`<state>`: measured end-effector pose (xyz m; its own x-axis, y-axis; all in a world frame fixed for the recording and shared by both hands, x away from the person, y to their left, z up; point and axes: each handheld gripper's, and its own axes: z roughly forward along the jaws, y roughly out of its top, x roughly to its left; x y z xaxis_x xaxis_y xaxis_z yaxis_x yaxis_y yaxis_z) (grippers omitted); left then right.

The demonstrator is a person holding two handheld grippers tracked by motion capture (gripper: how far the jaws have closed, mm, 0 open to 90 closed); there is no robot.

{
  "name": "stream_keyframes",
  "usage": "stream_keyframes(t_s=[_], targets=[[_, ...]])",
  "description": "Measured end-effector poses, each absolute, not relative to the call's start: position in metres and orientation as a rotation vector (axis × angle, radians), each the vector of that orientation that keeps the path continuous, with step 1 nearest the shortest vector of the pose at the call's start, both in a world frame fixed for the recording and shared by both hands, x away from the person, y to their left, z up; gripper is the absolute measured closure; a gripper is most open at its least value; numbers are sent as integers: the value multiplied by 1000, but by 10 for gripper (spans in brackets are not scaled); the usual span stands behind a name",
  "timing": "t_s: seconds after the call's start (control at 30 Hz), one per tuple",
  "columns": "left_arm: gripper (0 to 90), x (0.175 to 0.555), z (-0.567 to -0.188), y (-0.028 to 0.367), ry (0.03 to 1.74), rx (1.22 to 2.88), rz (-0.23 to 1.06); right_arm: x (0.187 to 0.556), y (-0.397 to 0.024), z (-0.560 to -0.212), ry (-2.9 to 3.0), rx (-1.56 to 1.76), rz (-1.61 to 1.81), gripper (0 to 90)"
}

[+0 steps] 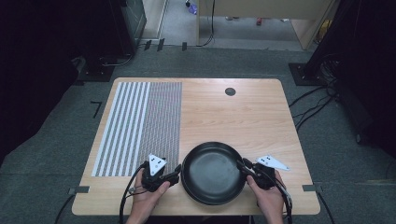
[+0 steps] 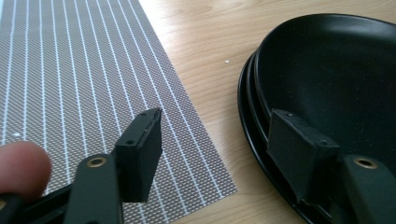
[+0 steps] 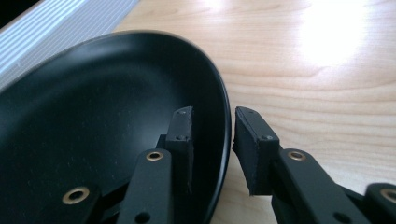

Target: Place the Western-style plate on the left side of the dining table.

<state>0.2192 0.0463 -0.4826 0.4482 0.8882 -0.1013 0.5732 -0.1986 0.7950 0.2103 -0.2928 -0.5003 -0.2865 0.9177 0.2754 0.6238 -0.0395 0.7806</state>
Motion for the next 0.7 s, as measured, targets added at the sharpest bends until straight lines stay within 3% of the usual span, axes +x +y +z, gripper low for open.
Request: stream_keyframes(t_s=[0.17, 0.33, 0.4, 0.5, 0.53, 0.7], targets=[[442, 216, -486, 41, 1222, 1912, 491, 209, -293, -503, 1901, 1571, 1265, 732], [555, 214, -485, 41, 1257, 1841, 405, 209, -292, -504, 1900, 1596, 1274, 710], [590, 215, -484, 43, 1268, 1790, 315, 208, -292, -503, 1878, 1611, 1281, 738], [580, 216, -485, 43, 1252, 1798, 270, 208, -295, -502, 1857, 1639, 1298, 769], [534, 216, -485, 42, 1249, 1804, 272, 208, -298, -501, 1849, 1666, 1319, 788], [518, 214, -491, 31, 1262, 1832, 321, 208, -303, -498, 1846, 1701, 1340, 825]])
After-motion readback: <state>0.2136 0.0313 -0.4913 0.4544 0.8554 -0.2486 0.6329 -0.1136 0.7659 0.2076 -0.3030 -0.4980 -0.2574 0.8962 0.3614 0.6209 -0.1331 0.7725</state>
